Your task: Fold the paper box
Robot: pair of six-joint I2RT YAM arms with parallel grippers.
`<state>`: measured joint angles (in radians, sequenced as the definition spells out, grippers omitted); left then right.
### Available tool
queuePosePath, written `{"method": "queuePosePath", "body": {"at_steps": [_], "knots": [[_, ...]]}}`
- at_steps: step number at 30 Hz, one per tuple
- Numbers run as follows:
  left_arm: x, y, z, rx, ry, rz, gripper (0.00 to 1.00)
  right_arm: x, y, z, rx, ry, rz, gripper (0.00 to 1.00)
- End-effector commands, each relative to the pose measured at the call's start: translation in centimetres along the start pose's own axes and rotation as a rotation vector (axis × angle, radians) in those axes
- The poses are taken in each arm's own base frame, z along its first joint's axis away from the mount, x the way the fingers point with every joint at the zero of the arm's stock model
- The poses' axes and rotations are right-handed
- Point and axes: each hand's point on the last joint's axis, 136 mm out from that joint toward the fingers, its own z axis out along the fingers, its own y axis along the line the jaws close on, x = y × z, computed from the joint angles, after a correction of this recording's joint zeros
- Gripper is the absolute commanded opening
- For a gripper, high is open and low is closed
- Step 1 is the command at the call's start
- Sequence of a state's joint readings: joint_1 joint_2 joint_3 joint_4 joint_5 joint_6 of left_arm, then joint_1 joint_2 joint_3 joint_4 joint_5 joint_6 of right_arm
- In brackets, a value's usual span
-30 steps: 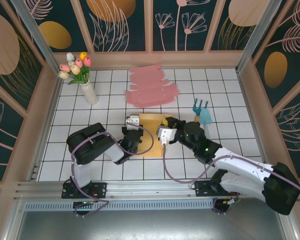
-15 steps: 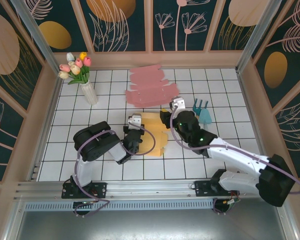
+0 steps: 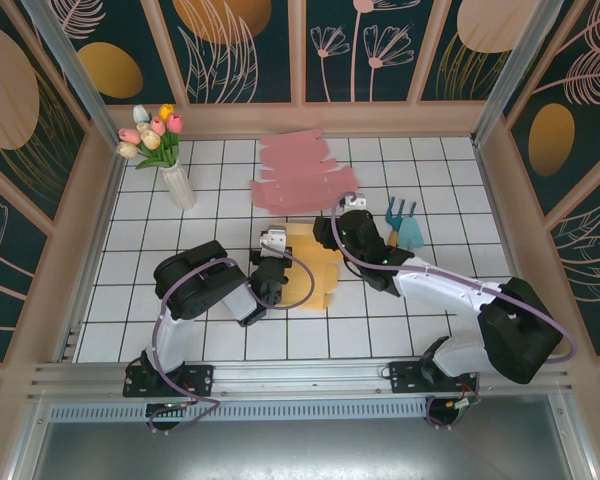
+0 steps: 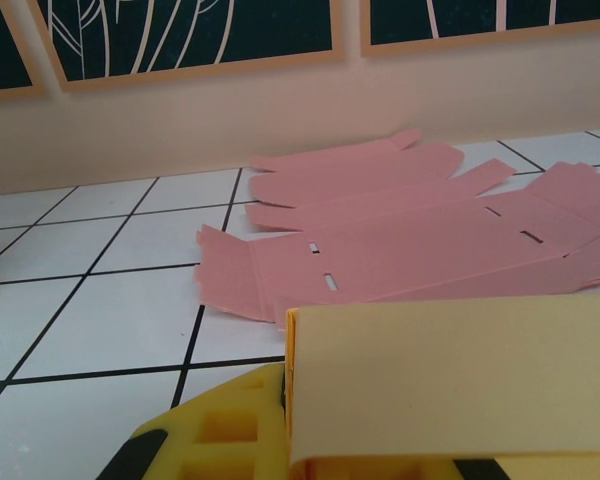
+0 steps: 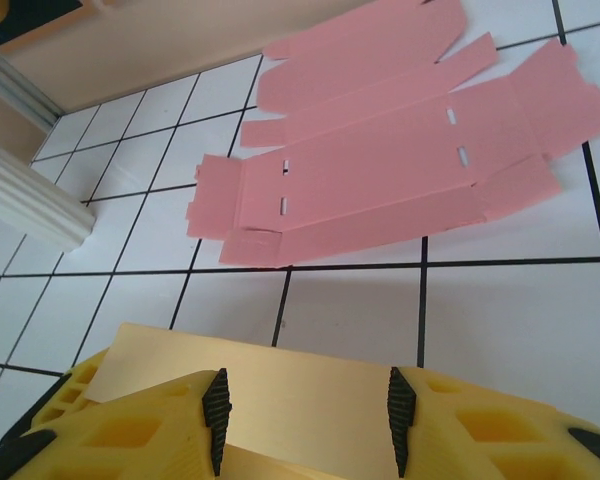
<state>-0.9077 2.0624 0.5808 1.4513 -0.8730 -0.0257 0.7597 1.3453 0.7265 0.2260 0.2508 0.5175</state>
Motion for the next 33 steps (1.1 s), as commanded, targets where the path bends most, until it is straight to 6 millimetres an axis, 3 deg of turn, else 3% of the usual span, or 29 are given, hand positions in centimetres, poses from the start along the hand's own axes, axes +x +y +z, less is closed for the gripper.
{"method": "queuePosePath", "body": {"at_steps": [1, 14, 23, 28, 33], "knots": [[3.5, 0.4, 0.0, -0.006, 0.093, 0.147, 0.00, 0.2, 0.2, 0.3, -0.025, 0.006, 0.069, 0.49], [3.9, 0.2, 0.1, -0.005, 0.100, 0.154, 0.00, 2.4, -1.8, 0.8, 0.000, 0.032, 0.116, 0.49], [4.0, 0.2, 0.2, -0.008, 0.104, 0.153, 0.00, 3.9, -0.4, 0.8, -0.118, 0.064, 0.209, 0.47], [4.1, 0.0, 0.2, -0.001, 0.106, 0.155, 0.00, 2.8, 0.8, -0.3, -0.220, 0.010, 0.278, 0.31], [4.2, 0.0, 0.3, 0.003, 0.110, 0.157, 0.00, 2.3, 0.7, -0.3, -0.220, -0.009, 0.290, 0.15]]}}
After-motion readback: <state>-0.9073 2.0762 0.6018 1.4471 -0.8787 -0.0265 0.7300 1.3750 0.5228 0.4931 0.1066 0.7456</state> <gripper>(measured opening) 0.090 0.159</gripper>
